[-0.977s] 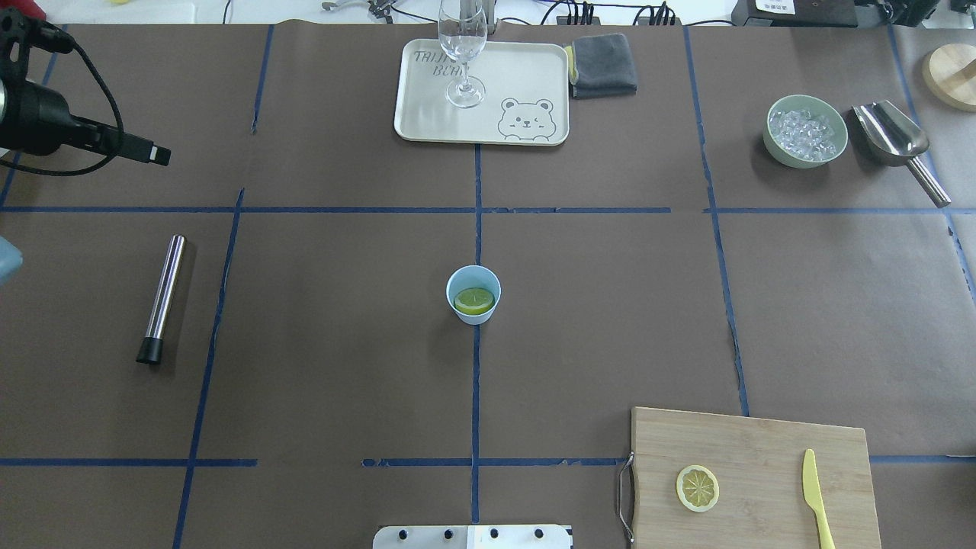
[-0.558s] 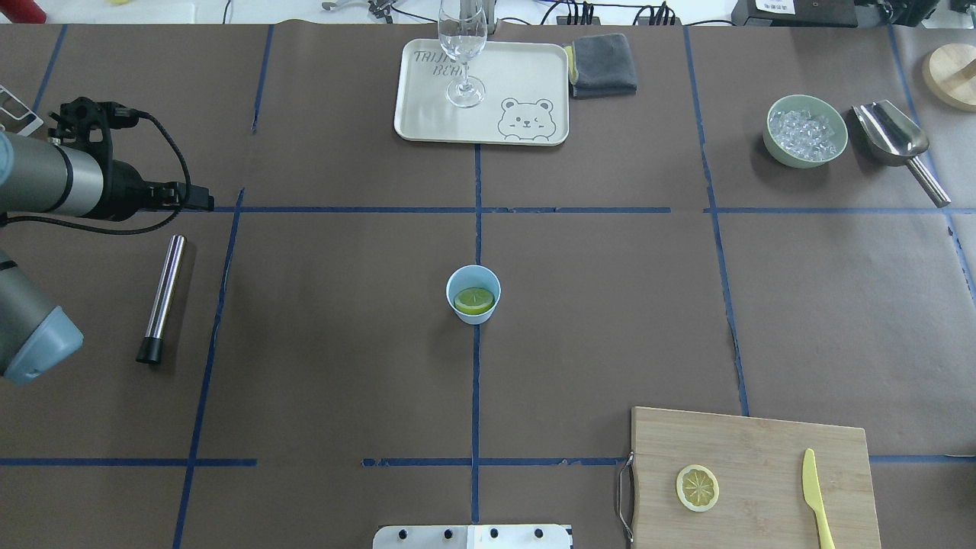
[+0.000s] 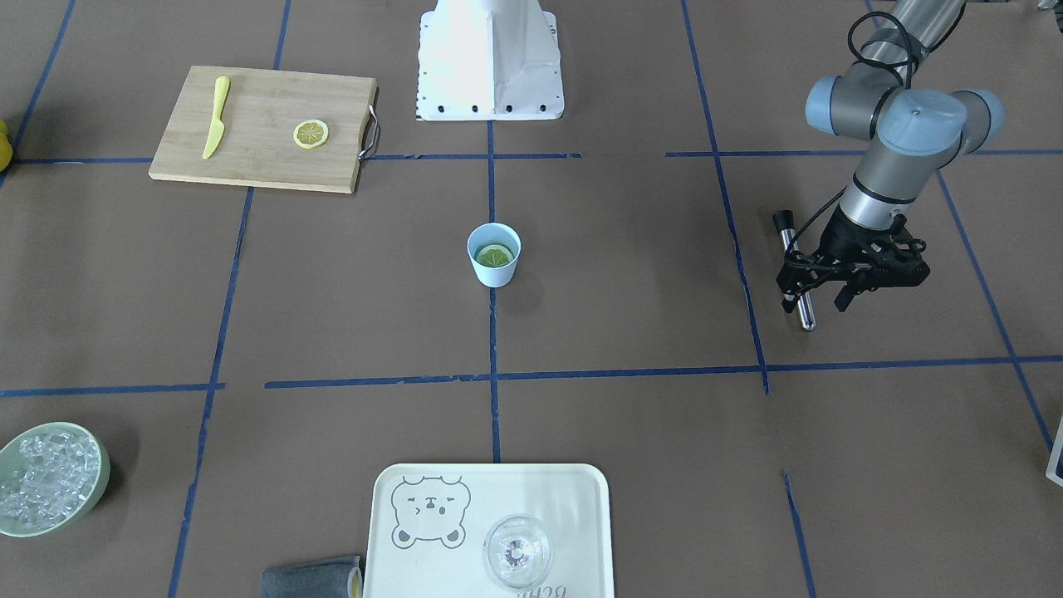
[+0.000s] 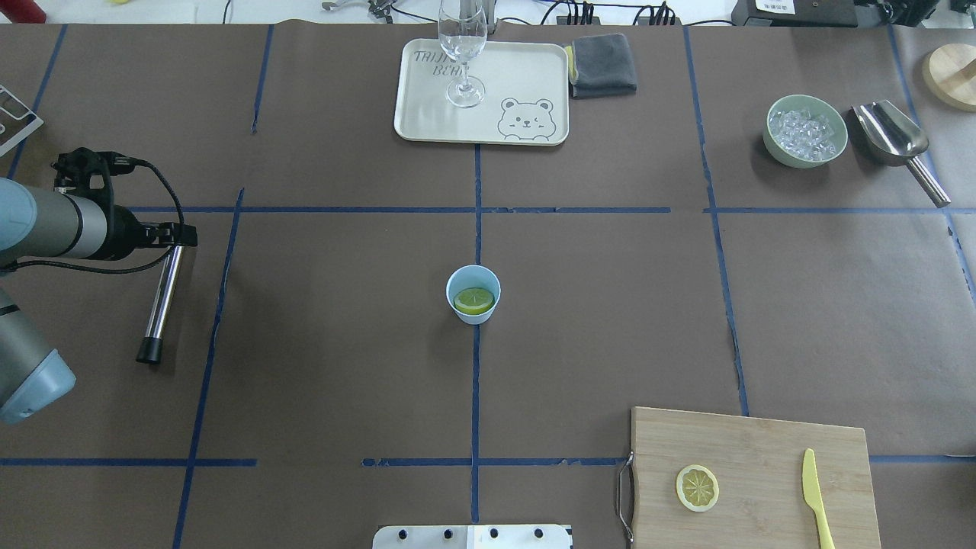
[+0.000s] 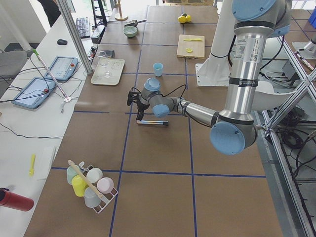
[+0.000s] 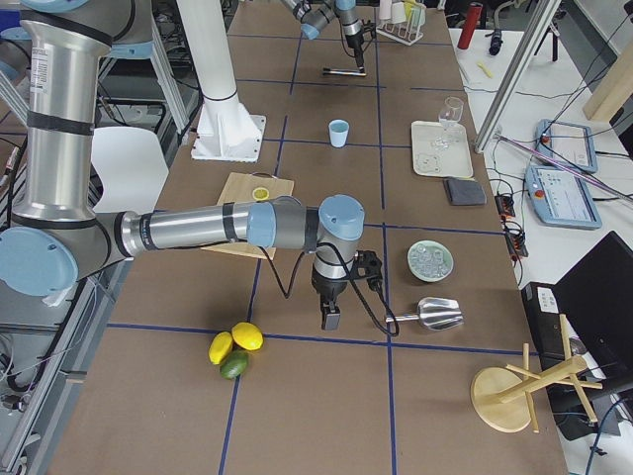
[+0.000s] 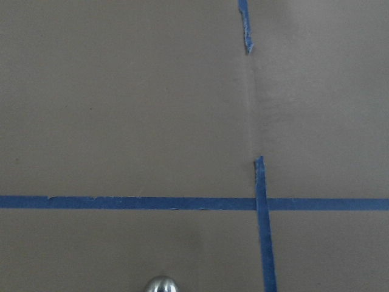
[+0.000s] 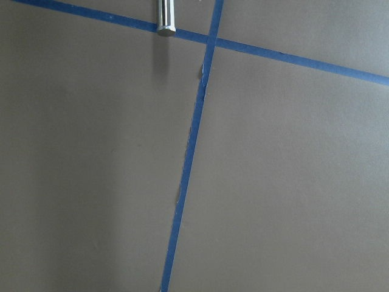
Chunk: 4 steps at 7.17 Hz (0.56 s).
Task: Squeeze lemon into cup
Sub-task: 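Grasp the muddler with the left gripper and lift it upright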
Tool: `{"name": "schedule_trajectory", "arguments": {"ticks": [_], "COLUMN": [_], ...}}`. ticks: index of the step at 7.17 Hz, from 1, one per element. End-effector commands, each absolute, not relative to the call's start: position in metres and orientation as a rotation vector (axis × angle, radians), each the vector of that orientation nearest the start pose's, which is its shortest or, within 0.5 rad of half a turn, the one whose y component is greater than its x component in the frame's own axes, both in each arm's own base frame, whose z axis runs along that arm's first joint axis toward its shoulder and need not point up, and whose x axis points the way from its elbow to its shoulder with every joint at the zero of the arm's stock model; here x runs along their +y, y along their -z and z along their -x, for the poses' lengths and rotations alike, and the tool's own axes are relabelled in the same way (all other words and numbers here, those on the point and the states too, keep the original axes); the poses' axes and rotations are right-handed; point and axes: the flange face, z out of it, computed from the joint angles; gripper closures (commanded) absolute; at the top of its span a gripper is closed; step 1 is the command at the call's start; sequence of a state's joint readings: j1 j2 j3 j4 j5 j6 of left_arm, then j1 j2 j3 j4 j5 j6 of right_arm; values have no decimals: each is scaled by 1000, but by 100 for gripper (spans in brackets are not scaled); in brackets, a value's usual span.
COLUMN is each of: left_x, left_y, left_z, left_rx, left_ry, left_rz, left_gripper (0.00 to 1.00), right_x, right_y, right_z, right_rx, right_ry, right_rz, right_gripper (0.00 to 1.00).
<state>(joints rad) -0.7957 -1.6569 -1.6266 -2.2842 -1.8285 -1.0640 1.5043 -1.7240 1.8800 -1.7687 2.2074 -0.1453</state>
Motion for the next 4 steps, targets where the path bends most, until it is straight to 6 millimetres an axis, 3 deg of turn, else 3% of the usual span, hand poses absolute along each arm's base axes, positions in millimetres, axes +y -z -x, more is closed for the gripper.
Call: {"name": "schedule_trajectory", "arguments": {"ticks": [1, 2, 3, 4], "left_x": [-473, -473, -473, -473], "left_y": [-545, -542, -542, -540], "left_z": [-328, -328, -328, -328], "left_rx": [820, 830, 831, 839], "left_ry": [147, 145, 147, 172], "left_rz": [-333, -339, -340, -331], "left_gripper": [12, 12, 24, 42], "right_x": [-423, -423, -424, -424], "right_y": [-608, -607, -606, -606], "right_z": [-46, -46, -46, -46], "right_rx": [-639, -639, -640, -639], "right_ry": [190, 192, 191, 191], "right_rz": [19, 18, 15, 16], "right_gripper": [0, 0, 0, 0]}}
